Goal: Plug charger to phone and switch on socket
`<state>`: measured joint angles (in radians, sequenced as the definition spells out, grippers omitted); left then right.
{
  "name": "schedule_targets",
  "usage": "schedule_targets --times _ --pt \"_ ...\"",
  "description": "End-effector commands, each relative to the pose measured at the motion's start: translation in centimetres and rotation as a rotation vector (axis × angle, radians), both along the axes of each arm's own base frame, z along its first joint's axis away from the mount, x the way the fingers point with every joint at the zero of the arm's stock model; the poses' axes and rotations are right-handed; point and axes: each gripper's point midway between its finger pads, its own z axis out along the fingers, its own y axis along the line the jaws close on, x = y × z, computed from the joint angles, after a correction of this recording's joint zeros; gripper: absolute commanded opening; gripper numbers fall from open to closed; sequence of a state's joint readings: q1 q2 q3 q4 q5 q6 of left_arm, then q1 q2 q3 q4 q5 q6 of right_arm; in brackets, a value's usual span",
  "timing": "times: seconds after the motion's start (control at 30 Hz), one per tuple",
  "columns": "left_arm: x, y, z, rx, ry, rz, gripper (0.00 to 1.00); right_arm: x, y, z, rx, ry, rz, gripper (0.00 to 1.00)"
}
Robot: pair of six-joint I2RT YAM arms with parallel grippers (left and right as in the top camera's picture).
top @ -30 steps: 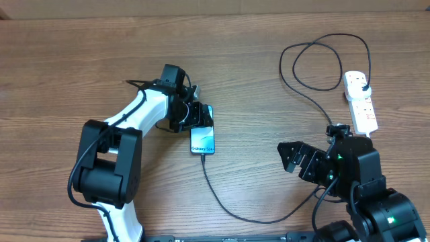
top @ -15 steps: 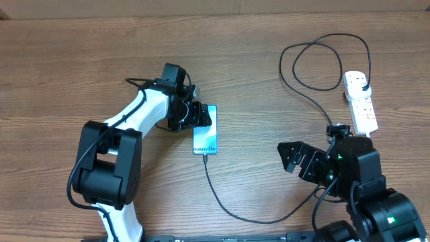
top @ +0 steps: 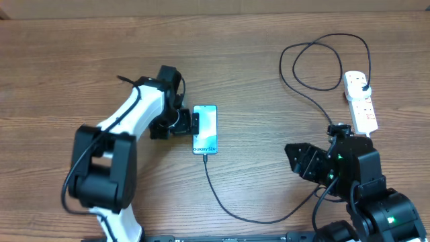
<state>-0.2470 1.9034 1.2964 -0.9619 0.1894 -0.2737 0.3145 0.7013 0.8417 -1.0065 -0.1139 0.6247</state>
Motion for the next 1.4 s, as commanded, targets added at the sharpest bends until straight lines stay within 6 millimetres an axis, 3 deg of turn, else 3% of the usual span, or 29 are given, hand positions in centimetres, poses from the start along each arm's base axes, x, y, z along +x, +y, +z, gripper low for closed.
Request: schedule_targets --times 0.0,0.1,0.17,0.2,0.27,0.37,0.47,0.63,0.9,1.1,1.23,1.37 --pt "1.4 -0.1 8.8 -0.025 -0.265 -0.011 1.0 0.9 -1.4 0.6 -0.06 -0.035 -0.062 0.26" --pt "0.3 0.0 14.2 -0.044 -0.413 -0.02 1.0 1.2 -2.0 -0.2 -0.099 -0.014 -0.089 0.12" --pt "-1.0 0.8 17.1 -0.027 -0.492 -0.016 1.0 1.4 -2.2 -0.8 -0.119 0.011 -0.098 0.11" --pt "-2.7 2.2 19.4 0.014 -0.55 -0.002 1.0 1.6 -2.1 -1.6 -0.121 0.059 -0.11 0.11" --pt "-6.1 5.2 21.9 0.111 -0.607 0.033 1.0 1.7 -2.5 -2.8 -0.126 0.153 -0.159 0.09" --pt "-9.3 7.3 23.4 0.163 -0.638 0.053 1.0 2.5 -3.7 -3.5 -0.15 0.23 -0.214 0.07" --pt "-11.7 7.9 24.4 0.152 -0.665 0.057 1.0 3.5 -6.3 -3.8 -0.192 0.318 -0.315 0.04" --pt "-13.5 8.4 25.2 0.136 -0.703 0.062 1.0 5.7 -11.0 -3.4 -0.205 0.424 -0.494 0.04" --pt "-13.7 8.3 24.9 0.138 -0.69 0.057 1.0 9.1 -18.4 -2.9 -0.186 0.483 -0.668 0.07" --pt "-13.8 8.4 25.0 0.137 -0.695 0.057 1.0 11.1 -24.2 -4.9 -0.142 0.564 -0.8 0.06" --pt "-13.9 8.4 25.2 0.135 -0.703 0.059 1.0 12.6 -25.9 -7.0 -0.048 0.607 -0.817 0.04" --pt "-14.3 8.9 25.6 0.134 -0.728 0.084 1.0 15.4 -26.1 -8.8 0.103 0.595 -0.789 0.04"
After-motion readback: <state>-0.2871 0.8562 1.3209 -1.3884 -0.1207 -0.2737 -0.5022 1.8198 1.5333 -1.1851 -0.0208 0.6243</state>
